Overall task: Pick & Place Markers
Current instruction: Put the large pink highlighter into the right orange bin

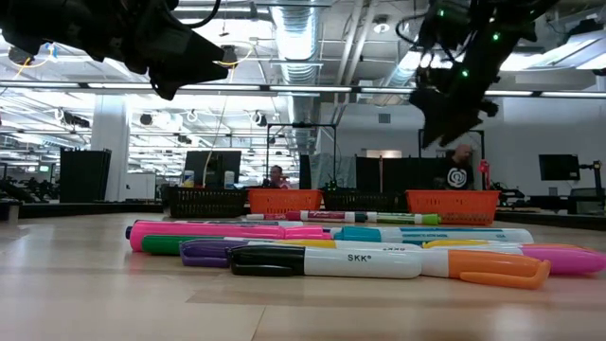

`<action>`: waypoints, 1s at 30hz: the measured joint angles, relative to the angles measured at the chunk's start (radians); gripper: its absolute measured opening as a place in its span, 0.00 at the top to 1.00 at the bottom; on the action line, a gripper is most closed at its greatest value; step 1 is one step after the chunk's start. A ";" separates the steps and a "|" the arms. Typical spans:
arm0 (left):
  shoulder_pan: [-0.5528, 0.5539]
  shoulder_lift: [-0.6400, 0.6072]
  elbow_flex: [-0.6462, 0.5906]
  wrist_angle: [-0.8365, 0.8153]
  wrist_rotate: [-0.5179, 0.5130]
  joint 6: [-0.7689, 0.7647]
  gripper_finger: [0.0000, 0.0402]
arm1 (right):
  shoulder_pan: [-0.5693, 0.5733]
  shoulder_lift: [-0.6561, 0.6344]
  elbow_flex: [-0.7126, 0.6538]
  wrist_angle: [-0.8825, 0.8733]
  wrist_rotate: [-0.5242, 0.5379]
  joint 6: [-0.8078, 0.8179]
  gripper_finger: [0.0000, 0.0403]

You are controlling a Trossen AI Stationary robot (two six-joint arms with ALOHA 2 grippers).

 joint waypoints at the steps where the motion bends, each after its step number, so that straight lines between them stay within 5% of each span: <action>1: -0.001 0.000 0.000 0.000 0.000 0.000 0.57 | 0.023 -0.004 0.000 0.020 0.007 -0.001 0.38; 14: -0.002 0.010 -0.034 0.003 0.029 -0.085 0.57 | 0.441 -0.067 -0.001 0.194 0.201 -0.016 0.38; 26: -0.042 0.295 0.111 -0.011 0.180 -0.083 0.57 | 0.750 -0.062 -0.071 0.356 0.047 -0.185 0.38; 30: -0.070 0.377 0.240 -0.178 0.215 -0.083 0.57 | 0.840 -0.062 -0.134 0.512 0.041 -0.253 0.38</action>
